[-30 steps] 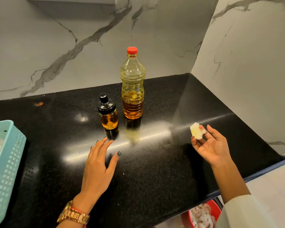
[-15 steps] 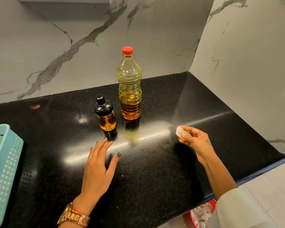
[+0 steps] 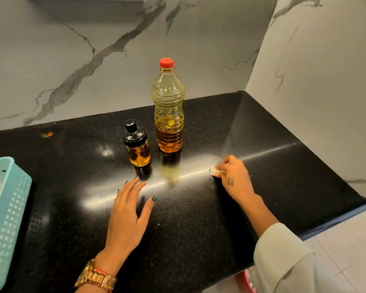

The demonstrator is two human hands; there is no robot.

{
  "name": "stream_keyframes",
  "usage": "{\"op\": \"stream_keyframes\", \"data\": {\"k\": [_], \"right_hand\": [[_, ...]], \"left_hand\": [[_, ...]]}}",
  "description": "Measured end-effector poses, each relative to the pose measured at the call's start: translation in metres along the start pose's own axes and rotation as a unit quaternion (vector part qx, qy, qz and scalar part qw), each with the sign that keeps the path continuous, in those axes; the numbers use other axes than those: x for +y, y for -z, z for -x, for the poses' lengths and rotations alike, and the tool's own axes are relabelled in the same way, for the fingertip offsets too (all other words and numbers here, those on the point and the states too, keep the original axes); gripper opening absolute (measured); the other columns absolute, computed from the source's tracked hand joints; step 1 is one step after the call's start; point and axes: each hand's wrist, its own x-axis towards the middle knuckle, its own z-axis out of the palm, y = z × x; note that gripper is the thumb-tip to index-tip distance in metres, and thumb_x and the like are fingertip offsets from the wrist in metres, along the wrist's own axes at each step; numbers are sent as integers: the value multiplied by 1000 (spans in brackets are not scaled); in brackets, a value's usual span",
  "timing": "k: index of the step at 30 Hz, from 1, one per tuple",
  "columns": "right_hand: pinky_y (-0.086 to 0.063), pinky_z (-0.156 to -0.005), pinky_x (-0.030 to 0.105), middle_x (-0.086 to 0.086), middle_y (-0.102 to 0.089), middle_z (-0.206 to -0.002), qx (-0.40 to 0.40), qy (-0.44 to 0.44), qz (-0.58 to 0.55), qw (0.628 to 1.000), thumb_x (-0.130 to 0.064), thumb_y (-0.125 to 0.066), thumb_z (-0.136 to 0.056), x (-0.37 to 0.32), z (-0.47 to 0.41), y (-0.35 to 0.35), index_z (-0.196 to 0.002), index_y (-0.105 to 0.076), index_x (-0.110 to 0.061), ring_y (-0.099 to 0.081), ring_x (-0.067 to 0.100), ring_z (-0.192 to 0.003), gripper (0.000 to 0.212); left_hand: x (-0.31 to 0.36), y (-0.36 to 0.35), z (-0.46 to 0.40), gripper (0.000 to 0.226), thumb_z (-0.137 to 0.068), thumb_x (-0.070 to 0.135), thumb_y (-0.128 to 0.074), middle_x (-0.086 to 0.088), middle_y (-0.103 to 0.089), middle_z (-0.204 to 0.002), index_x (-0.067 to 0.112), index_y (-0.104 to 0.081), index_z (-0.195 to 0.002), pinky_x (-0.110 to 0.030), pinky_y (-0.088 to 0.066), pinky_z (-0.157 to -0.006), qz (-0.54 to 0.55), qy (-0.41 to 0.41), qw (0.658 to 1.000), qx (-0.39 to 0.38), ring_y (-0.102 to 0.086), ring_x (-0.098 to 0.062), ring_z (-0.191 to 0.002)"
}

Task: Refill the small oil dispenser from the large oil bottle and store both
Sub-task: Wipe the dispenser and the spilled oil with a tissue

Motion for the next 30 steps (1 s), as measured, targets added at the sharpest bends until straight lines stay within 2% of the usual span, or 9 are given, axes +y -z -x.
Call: {"op": "stream_keyframes", "data": {"k": [4, 9, 12, 14, 17, 22, 24, 27, 30], "right_hand": [[-39, -63, 27, 11, -60, -73, 11, 56, 6, 998, 0, -73, -73, 8, 32, 5, -88, -75, -6, -55, 30, -71, 16], [-40, -63, 32, 17, -56, -72, 32, -56, 43, 997, -3, -66, -80, 29, 8, 13, -91, -74, -3, -54, 35, -72, 14], [-37, -61, 34, 17, -47, -71, 9, -48, -3, 999, -12, -57, -86, 2, -13, 1, -86, -69, 3, -51, 31, -71, 20], [-34, -59, 30, 15, -49, -71, 5, 8, -31, 999, -14, -52, -86, -19, -2, -8, -82, -68, 2, -50, 27, -68, 23], [-36, -60, 25, 9, -58, -68, 12, 78, -37, 996, -7, -60, -76, -19, 39, -7, -86, -74, -8, -54, 27, -63, 18], [-36, -62, 19, 9, -60, -73, 74, -33, -45, 996, -3, -70, -77, 27, 32, 5, -81, -75, -6, -59, 30, -66, 7], [-33, -60, 23, 13, -57, -70, 81, -62, -32, 994, -2, -68, -77, 20, 12, 0, -83, -75, -5, -59, 33, -64, 9], [-29, -57, 20, 8, -53, -62, 80, 3, -34, 996, -3, -65, -73, -6, 17, -11, -82, -75, -5, -55, 26, -56, 13], [-26, -60, 14, 1, -49, -64, 51, 37, -51, 997, -1, -69, -75, -2, 49, -4, -88, -75, -8, -47, 15, -59, 16]], "left_hand": [[-2, 2, 1, 54, -85, 49, -44, 6, -35, -147, 27, -41, -135, -43, -25, -114, 2, 4, 1000, 6, -24, -12, -139], [-2, 1, 0, 53, -86, 46, -46, 5, -35, -147, 27, -41, -135, -42, -24, -114, 2, -1, 1000, 5, -22, -8, -138], [2, -2, -1, 51, -87, 43, -48, 6, -36, -147, 27, -42, -134, -41, -24, -114, 5, -9, 1000, 3, -21, -6, -137], [5, -2, -2, 51, -86, 44, -48, 5, -36, -147, 27, -43, -134, -41, -25, -114, 6, -11, 1000, -1, -24, -11, -138], [4, 0, -1, 52, -86, 45, -47, 5, -36, -146, 27, -43, -134, -42, -25, -114, 8, -11, 1000, 3, -24, -13, -139], [-1, 4, 2, 54, -85, 47, -46, 6, -36, -147, 26, -43, -135, -44, -26, -113, -1, -3, 1000, 6, -25, -13, -139], [2, 2, 2, 54, -85, 46, -46, 5, -36, -146, 25, -43, -135, -44, -25, -113, 2, -5, 1000, 2, -25, -13, -139], [6, -1, 2, 53, -85, 47, -45, 5, -37, -146, 26, -44, -134, -43, -26, -113, 6, -17, 1000, -1, -25, -13, -139], [5, 1, 1, 54, -84, 47, -44, 4, -38, -145, 25, -44, -133, -43, -27, -113, 10, -18, 1000, 9, -26, -13, -138]]}}
